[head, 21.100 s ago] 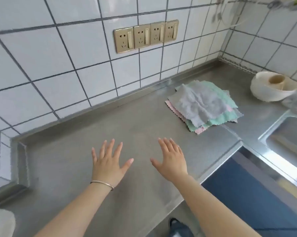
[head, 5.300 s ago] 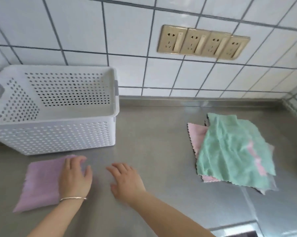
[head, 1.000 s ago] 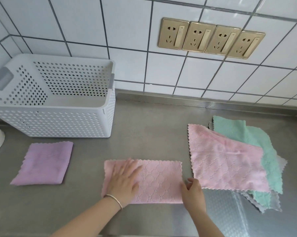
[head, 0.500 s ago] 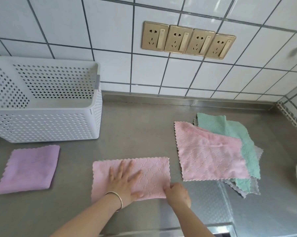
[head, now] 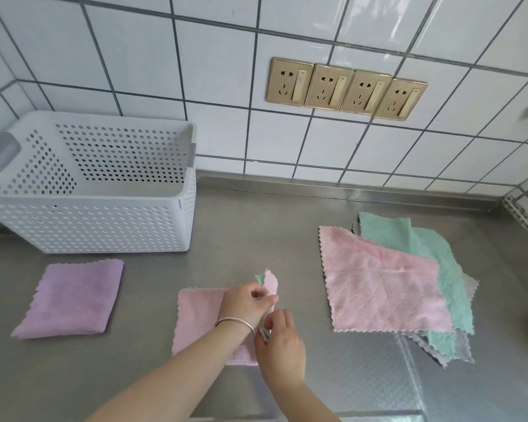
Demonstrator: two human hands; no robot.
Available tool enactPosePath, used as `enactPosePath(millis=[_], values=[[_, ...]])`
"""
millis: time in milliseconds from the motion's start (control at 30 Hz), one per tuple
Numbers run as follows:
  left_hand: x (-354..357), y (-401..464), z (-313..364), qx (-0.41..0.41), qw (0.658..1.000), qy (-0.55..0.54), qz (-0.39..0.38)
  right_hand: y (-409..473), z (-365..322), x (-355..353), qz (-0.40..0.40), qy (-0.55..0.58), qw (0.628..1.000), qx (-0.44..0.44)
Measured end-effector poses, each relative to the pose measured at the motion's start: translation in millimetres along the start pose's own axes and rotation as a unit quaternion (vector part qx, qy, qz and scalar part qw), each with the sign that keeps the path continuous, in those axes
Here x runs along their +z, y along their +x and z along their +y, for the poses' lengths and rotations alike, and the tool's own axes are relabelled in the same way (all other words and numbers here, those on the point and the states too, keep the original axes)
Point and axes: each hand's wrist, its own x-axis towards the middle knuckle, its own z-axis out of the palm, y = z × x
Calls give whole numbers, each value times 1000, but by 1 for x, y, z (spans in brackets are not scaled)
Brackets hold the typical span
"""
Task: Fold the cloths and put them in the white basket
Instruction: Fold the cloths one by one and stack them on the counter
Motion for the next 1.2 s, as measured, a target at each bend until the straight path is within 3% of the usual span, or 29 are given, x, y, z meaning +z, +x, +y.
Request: enactPosePath(millis=[267, 400, 500, 633, 933, 1200], values=[[-36, -11, -31, -49, 991, -52, 116, -7, -4, 32, 3, -41, 981, -191], [-61, -13, -65, -23, 989, -10, 145, -12, -3, 43, -93, -113, 971, -189], [-70, -12, -86, -53, 989, 79, 115, -16, 1, 54, -157, -171, 955, -184], [-68, -11, -105, -14, 987, 148, 62, -18, 6, 69, -152, -197, 950, -189], [-71, -2, -118, -15, 980, 172, 100, -12, 5, 79, -113, -236, 940, -217], [-73, -7, -117, 17, 978, 166, 122, -12, 10, 85, -146, -195, 940, -237]])
